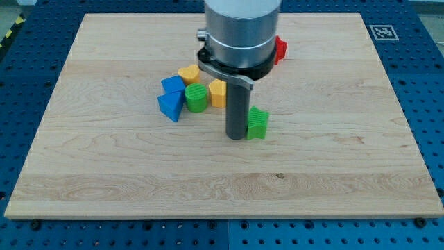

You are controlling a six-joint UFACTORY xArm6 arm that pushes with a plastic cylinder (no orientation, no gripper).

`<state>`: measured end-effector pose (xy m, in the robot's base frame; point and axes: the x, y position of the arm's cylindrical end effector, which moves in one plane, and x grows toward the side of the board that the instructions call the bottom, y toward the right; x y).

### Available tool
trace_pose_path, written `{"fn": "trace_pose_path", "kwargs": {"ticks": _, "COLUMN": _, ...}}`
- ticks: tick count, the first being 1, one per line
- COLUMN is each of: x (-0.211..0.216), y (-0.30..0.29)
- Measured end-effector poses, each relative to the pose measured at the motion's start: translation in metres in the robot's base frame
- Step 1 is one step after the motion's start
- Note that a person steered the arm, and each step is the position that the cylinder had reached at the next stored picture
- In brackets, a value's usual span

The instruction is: Place the blue triangle into the blue cube

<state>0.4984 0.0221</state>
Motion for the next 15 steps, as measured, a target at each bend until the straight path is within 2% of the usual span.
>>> {"fn": "trace_pose_path", "kwargs": {"ticks": 1, "x": -0.001, "y": -0.012}}
{"fn": "trace_pose_path", "kwargs": {"ticks": 3, "x": -0.005, "y": -0.073}}
{"fn": "trace_pose_path", "kwargs": {"ticks": 5, "x": -0.033, "y": -0.099}}
{"fn": "trace_pose_path", "kwargs": {"ticks": 9, "x": -0.028, "y": -0.138}}
{"fn": "trace_pose_path", "kwargs": {"ticks": 11, "x": -0.029, "y": -0.179}}
{"fn": "trace_pose_path", "kwargs": {"ticks": 15, "x": -0.064, "y": -0.166}}
